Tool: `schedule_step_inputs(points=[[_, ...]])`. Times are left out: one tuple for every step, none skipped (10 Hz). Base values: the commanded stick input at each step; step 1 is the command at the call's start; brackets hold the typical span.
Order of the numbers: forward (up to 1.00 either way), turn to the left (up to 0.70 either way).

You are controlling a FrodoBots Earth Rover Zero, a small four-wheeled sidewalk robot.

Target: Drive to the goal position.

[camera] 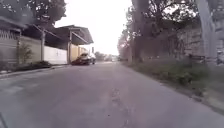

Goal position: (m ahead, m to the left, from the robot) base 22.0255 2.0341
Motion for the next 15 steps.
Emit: schedule_step_inputs(points=[[1.00,0.00],[1.00,0.00],[1.00,0.00],[1.00,0.00],[1.00,0.00],[1.00,0.00],[1.00,0.00],[1.00,0.00],[1.00,0.00],[1.00,0.00],[1.00,0.00],[1.00,0.00],[1.00,0.00],[1.00,-0.01],[1.00,-0.10]])
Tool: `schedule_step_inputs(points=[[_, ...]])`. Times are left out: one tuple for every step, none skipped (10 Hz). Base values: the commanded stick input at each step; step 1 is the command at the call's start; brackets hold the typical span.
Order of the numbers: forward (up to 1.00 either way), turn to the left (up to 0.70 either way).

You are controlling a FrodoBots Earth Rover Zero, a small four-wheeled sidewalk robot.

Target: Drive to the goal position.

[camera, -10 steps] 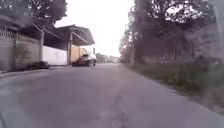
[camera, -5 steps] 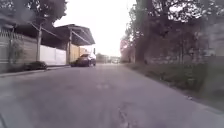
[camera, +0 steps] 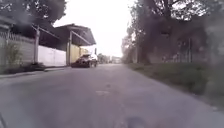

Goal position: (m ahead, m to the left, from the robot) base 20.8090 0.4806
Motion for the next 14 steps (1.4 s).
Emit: schedule_step_inputs(points=[[1.00,-0.26],[1.00,-0.33],[1.00,0.00],[1.00,0.00],[1.00,0.00],[1.00,0.00],[1.00,0.00],[1.00,0.00],[1.00,0.00],[1.00,0.00],[1.00,0.00],[1.00,0.00],[1.00,0.00],[1.00,0.00]])
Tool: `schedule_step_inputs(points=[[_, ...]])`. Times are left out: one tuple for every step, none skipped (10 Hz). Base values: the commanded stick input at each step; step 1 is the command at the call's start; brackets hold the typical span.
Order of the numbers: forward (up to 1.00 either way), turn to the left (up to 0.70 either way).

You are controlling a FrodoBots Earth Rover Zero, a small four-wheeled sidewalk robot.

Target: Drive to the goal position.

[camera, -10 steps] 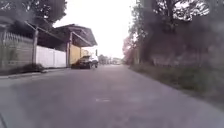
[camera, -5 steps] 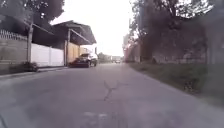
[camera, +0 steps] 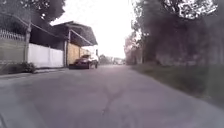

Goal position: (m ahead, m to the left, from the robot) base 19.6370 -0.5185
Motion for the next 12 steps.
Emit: schedule_step_inputs(points=[[1.00,0.00],[1.00,0.00],[1.00,0.00],[1.00,0.00],[1.00,0.00],[1.00,0.00],[1.00,0.00],[1.00,0.00],[1.00,0.00],[1.00,0.00],[1.00,0.00],[1.00,0.00]])
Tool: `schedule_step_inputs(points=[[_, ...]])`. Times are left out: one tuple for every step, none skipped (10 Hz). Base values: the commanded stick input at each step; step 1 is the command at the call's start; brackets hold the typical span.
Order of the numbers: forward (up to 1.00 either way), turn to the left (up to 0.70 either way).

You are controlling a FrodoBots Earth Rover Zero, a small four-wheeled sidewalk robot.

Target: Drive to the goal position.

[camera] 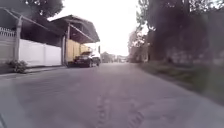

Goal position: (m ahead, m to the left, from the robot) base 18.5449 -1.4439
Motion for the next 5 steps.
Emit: schedule_step_inputs(points=[[1.00,0.00],[1.00,0.00],[1.00,0.00],[1.00,0.00],[1.00,0.00]])
